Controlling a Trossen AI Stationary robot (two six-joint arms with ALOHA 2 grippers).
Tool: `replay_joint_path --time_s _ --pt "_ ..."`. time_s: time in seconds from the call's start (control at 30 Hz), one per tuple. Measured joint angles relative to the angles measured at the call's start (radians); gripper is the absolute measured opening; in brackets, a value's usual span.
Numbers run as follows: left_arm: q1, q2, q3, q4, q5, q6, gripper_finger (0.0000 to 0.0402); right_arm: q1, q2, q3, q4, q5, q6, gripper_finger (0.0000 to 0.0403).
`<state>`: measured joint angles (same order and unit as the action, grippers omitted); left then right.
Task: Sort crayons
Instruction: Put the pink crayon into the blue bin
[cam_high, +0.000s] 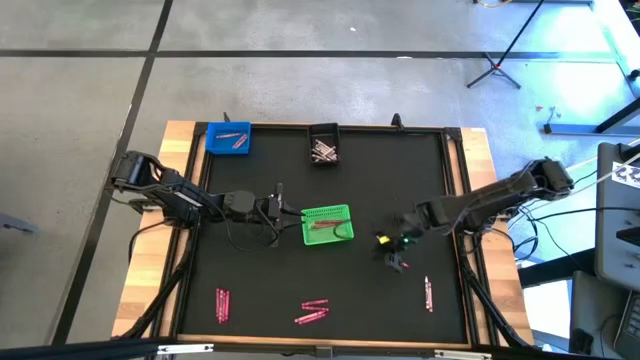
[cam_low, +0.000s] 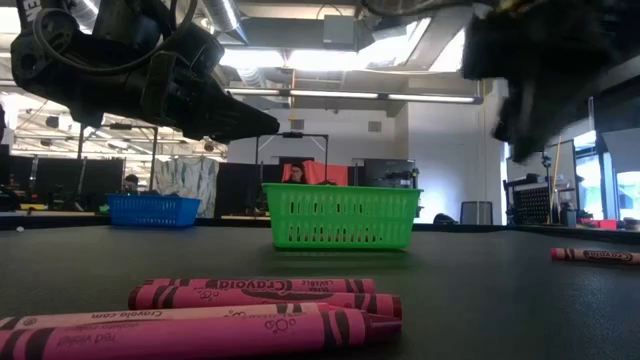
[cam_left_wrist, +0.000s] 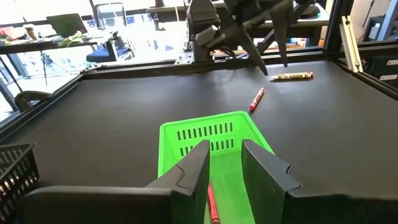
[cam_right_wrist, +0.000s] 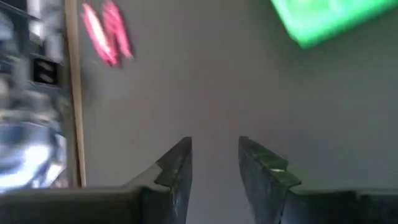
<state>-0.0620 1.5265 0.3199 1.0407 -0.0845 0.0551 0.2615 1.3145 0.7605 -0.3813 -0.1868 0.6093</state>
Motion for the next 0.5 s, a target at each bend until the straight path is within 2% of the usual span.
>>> replay_joint_path --time_s 0.27,0.5 --pt "0.0 0.0 0.0 0.0 -0.002 0.0 0.0086 0.148 0.011 0.0 -0.268 0.145 0.217 0.0126" --pt "0.0 0.0 0.0 0.0 -0.002 0.0 0.0086 0.226 0.054 -0.003 -0.264 0.222 0.256 0.0126"
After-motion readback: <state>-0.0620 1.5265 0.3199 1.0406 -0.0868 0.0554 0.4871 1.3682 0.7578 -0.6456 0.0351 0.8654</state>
